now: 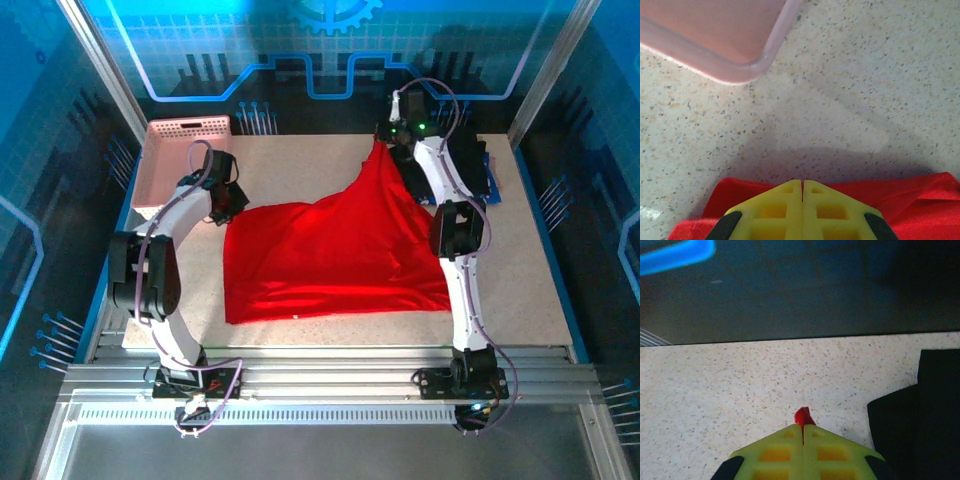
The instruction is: Fold and stack the t-shirts
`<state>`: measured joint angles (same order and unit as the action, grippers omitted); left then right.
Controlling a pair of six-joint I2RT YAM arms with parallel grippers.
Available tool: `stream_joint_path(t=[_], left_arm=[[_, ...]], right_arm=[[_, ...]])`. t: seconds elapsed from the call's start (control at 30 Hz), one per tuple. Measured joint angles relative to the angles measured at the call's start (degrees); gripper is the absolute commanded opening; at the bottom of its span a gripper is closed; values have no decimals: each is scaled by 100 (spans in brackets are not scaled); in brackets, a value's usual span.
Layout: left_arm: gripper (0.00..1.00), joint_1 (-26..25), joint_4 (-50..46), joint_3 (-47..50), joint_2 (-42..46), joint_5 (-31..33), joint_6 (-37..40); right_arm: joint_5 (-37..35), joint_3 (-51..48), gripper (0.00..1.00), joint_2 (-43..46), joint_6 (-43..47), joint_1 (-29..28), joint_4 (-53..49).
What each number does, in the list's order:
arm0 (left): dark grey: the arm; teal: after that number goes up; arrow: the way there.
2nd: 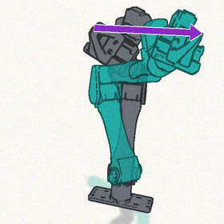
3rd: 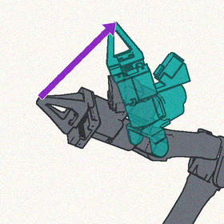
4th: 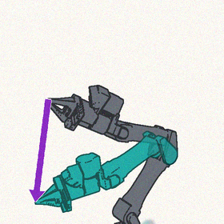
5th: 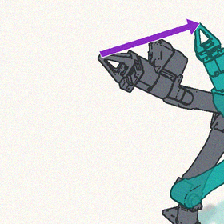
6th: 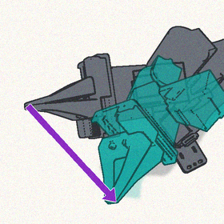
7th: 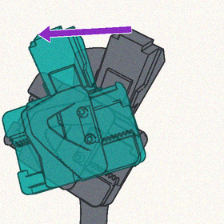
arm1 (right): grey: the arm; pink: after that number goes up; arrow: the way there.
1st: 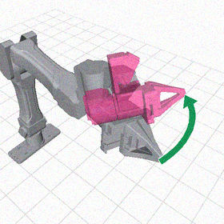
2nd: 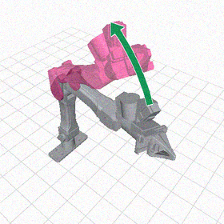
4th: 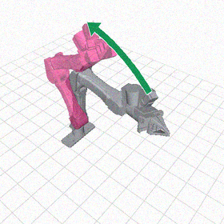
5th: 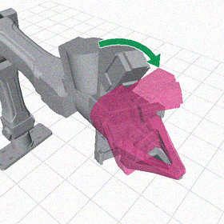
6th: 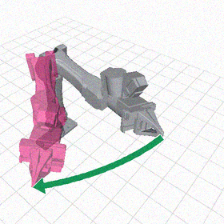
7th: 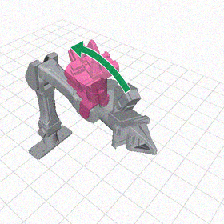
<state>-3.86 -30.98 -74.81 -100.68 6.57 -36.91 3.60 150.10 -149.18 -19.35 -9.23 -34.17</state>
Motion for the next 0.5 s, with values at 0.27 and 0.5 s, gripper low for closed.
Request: stream_joint_path(t=[0.27,0.5], left_arm=[[0,59,2,282,426,0,0],[0,94,50,549,837,-35,0]], right_arm=[[177,-76,0,87,164,31,125],[197,-208,0,186,278,42,-7]])
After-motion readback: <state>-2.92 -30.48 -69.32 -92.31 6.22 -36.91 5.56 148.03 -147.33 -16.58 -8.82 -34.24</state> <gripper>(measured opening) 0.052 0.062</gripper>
